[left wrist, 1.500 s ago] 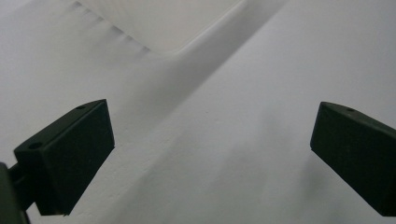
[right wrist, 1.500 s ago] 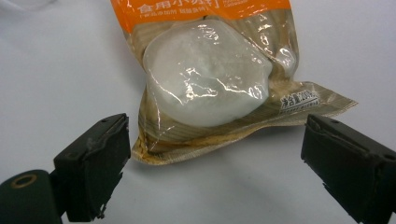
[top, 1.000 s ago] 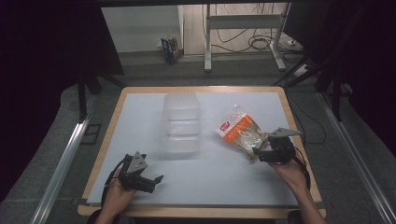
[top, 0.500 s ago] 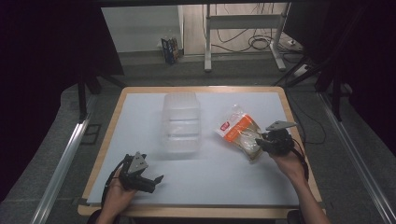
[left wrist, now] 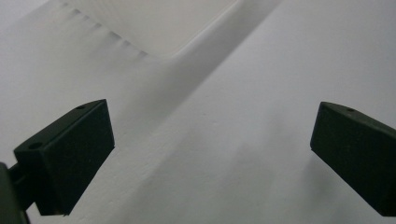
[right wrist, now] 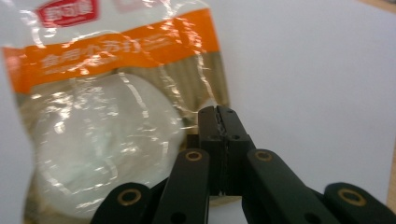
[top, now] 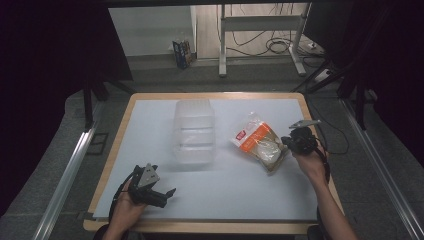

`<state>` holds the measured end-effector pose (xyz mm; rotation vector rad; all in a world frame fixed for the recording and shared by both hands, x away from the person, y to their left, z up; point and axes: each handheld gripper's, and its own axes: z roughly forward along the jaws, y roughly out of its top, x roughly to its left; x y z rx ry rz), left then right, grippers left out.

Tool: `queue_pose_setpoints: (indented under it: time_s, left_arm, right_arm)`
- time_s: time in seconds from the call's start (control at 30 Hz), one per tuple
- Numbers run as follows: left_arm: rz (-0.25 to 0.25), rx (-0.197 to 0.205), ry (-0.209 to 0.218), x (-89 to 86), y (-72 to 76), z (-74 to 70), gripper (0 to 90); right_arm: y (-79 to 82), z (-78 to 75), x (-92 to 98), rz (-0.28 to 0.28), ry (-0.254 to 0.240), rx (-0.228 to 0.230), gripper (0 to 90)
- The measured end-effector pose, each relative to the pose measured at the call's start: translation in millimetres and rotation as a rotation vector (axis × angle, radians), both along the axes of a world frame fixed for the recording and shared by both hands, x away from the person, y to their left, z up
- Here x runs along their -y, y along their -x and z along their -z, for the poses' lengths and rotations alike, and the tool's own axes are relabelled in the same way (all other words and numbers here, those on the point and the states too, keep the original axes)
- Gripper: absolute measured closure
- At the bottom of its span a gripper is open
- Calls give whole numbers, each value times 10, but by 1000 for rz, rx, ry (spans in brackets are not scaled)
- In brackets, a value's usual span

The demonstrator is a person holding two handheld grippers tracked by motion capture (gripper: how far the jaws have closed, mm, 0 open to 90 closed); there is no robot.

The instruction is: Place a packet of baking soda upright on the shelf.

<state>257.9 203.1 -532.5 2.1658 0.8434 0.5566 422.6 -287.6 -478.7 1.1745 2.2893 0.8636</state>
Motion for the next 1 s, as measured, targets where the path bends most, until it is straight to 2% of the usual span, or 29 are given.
queue_pose_setpoints:
  time_s: [0.07, 0.1, 0.13, 0.33, 0.43, 0.73, 0.77, 0.8, 1.0]
  left_arm:
    - [5, -3, -3, 5, 0, 2, 0]
    - [6, -1, -5, 10, 1, 4, 0]
    - [6, -1, -5, 10, 1, 4, 0]
    - [11, 1, -4, 13, 4, 3, 0]
    - [16, 1, -7, 16, 6, 4, 0]
    - [20, 5, -11, 28, 13, 5, 0]
    - [20, 7, -13, 27, 13, 4, 0]
    - [22, 7, -14, 28, 14, 4, 0]
    - [26, 6, -15, 32, 17, 6, 0]
  right_arm:
    - [-57, 23, 31, 27, -2, -11, 887]
    - [-108, 50, 57, 20, -29, -18, 887]
    - [-108, 50, 57, 20, -29, -18, 887]
    - [-236, 153, 50, 29, 10, -21, 887]
    - [-269, 195, 58, 45, 3, -21, 886]
    - [-291, 282, 58, 44, 19, -44, 886]
    - [-292, 288, 55, 46, 19, -51, 886]
    - [-294, 313, 48, 43, 9, -80, 887]
    - [-247, 317, 51, 48, 20, -82, 889]
